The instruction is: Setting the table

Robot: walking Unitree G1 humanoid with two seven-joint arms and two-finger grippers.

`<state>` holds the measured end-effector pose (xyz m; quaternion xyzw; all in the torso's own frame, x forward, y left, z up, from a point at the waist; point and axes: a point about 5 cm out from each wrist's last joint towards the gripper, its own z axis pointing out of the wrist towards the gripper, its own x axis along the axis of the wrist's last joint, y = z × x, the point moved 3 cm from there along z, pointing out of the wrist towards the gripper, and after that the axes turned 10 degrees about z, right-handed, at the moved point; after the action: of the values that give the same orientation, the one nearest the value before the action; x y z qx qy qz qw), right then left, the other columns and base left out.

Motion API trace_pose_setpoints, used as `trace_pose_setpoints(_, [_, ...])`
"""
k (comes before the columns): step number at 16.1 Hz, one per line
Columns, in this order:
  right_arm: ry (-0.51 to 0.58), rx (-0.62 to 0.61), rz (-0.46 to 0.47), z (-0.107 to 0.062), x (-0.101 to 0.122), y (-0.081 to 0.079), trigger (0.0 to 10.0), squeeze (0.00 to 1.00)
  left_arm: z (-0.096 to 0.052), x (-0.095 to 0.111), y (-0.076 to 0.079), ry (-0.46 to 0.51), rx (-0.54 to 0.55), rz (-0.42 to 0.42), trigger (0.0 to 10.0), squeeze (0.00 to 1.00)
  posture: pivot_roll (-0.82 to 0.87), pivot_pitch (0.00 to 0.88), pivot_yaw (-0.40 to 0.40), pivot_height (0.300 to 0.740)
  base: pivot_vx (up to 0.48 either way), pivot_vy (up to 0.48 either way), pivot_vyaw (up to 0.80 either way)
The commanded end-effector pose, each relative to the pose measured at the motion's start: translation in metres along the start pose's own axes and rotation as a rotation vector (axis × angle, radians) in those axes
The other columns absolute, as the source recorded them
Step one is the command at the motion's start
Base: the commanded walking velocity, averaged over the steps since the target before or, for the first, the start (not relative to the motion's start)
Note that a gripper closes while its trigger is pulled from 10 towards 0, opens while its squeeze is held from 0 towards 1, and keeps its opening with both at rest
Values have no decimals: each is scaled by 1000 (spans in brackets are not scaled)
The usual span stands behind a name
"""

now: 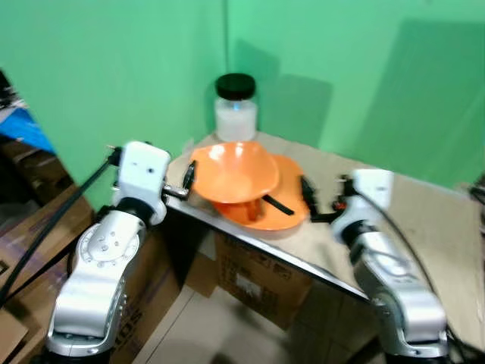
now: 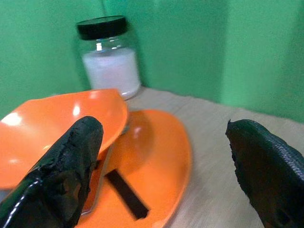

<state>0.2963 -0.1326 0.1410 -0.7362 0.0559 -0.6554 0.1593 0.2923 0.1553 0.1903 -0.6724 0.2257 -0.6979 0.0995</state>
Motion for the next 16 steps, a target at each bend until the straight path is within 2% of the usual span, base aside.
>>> trace_pose_setpoints(1, [5, 23, 3, 2, 0, -8, 10000, 0, 0, 2, -4, 4, 10, 9, 10000, 0, -14, 0, 12, 740, 266, 0, 0])
trace_pose_setpoints(8, [-5, 22, 20, 2, -1, -8, 10000, 0, 1, 2, -3, 4, 1, 9, 10000, 0, -13, 0, 13, 740, 265, 0, 0])
trace_pose_setpoints(11, [-11, 24, 19, 2, -2, -7, 10000, 0, 1, 1, -3, 2, 0, 7, 10000, 0, -15, 0, 10, 740, 265, 0, -623])
trace_pose_setpoints(16, [-2, 24, 7, 2, 0, -7, 10000, 0, 0, 1, -2, 0, 1, 7, 10000, 0, -14, 0, 6, 740, 263, 0, 0])
